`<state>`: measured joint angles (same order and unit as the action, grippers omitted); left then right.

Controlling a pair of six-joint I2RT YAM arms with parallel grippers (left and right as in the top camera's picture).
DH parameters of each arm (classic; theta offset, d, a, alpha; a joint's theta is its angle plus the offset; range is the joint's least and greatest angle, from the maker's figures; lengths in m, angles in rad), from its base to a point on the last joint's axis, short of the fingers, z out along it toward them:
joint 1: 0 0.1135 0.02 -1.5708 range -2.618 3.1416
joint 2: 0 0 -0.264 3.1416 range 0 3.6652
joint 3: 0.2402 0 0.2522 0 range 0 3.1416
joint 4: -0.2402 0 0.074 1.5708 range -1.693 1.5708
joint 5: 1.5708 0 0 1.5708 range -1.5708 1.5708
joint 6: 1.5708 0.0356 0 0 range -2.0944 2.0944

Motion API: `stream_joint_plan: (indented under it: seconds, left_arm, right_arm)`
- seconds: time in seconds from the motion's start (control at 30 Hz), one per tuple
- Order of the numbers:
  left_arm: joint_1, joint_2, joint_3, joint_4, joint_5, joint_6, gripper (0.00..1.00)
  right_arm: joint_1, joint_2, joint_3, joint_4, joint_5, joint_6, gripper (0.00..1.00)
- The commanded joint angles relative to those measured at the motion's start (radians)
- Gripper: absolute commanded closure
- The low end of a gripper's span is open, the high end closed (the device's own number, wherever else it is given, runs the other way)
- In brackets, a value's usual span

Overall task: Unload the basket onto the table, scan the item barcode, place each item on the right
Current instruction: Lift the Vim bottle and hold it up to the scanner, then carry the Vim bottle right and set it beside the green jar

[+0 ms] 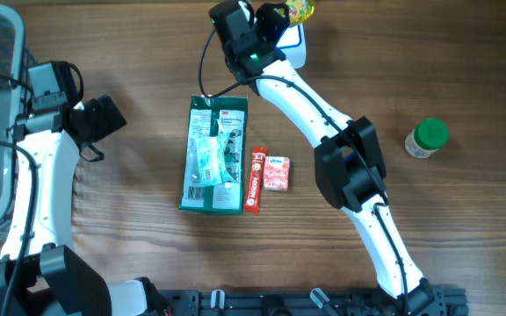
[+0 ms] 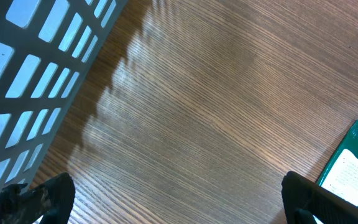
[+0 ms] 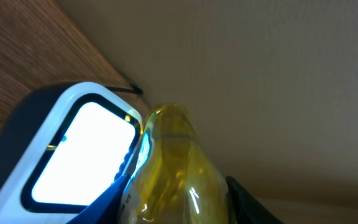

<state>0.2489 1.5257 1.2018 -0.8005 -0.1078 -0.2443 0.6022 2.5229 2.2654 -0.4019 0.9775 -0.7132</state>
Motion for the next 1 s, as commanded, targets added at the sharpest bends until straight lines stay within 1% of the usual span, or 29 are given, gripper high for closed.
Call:
stream_joint_plan:
  seconds: [0.0, 0.03, 0.1, 0.17, 0.2, 0.23, 0.3, 0.4, 0.43, 0.47, 0.53, 0.57, 0.63, 0.7, 0.73, 0.77, 0.8, 0.83, 0.93, 0.97]
  left_arm:
    - [0.005, -0.007, 0.009, 0.003, -0.002, 0.013, 0.0]
    - [0.005, -0.007, 0.009, 0.003, -0.002, 0.013, 0.0]
    - [0.005, -0.007, 0.009, 0.003, -0.002, 0.013, 0.0]
    - [0.005, -0.007, 0.009, 0.003, -0.002, 0.013, 0.0]
    - [0.005, -0.007, 0.009, 0.003, -0.002, 0.013, 0.0]
    - [0.005, -0.007, 0.009, 0.003, -0.002, 0.013, 0.0]
    - [0.005, -0.007, 0.009, 0.003, -0.002, 0.013, 0.0]
    - [0.005, -0.007, 0.009, 0.003, -0.002, 0.013, 0.0]
    - [0.005, -0.007, 0.009, 0.003, -0.002, 0.013, 0.0]
    - [0.005, -0.007, 0.009, 0.003, -0.002, 0.013, 0.0]
    - [0.005, -0.007, 0.009, 0.003, -0.002, 0.013, 0.0]
    - [0.005, -0.007, 0.009, 0.003, -0.002, 0.013, 0.0]
    - [0.005, -0.007, 0.009, 0.003, -0.002, 0.013, 0.0]
    - [0.005, -0.007, 0.009, 0.003, -0.002, 0.013, 0.0]
    - [0.005, -0.007, 0.009, 0.003, -0.002, 0.013, 0.0]
    - [0.005, -0.007, 0.009, 0.003, -0.002, 0.013, 0.0]
    - [0.005, -0.007, 0.009, 0.003, -0.002, 0.013, 0.0]
    - [0.005, -0.007, 0.009, 0.003, -0.002, 0.013, 0.0]
    - [0.005, -0.007, 0.009, 0.003, -0.002, 0.013, 0.0]
    - [0.005, -0.007, 0.009, 0.003, -0.002, 0.013, 0.0]
  right_arm:
    - [0.025, 0.023, 0.0, -0.002, 0.026, 0.094, 0.84]
    - [0.025, 0.023, 0.0, -0.002, 0.051, 0.129, 0.82]
    - [0.025, 0.022, 0.001, -0.002, 0.067, 0.163, 0.82]
    - [0.025, 0.012, 0.001, -0.002, 0.102, 0.127, 0.82]
    - [0.025, 0.001, 0.001, -0.002, 0.12, 0.105, 0.79]
    - [0.022, -0.013, 0.001, -0.002, 0.126, 0.11, 0.78]
    - [0.011, -0.08, 0.001, -0.002, 0.124, 0.121, 0.77]
    - [-0.007, -0.171, 0.001, -0.013, 0.123, 0.123, 0.79]
    - [-0.015, -0.207, 0.001, -0.033, 0.122, 0.147, 0.79]
    - [-0.026, -0.256, 0.001, -0.075, 0.12, 0.202, 0.82]
    - [-0.041, -0.32, 0.001, -0.185, 0.089, 0.309, 0.82]
    - [-0.052, -0.359, 0.001, -0.281, 0.029, 0.382, 0.82]
    - [-0.084, -0.425, 0.001, -0.471, -0.13, 0.528, 0.75]
    - [-0.124, -0.46, 0.001, -0.603, -0.275, 0.633, 0.74]
    - [-0.163, -0.473, 0.001, -0.699, -0.393, 0.7, 0.74]
    - [-0.192, -0.478, 0.001, -0.758, -0.475, 0.737, 0.74]
    - [-0.241, -0.478, 0.001, -0.843, -0.599, 0.772, 0.74]
    - [-0.277, -0.475, 0.0, -0.895, -0.679, 0.777, 0.74]
    - [-0.424, -0.452, -0.001, -1.032, -0.882, 0.814, 0.75]
    - [-0.458, -0.449, -0.002, -1.054, -0.909, 0.818, 0.75]
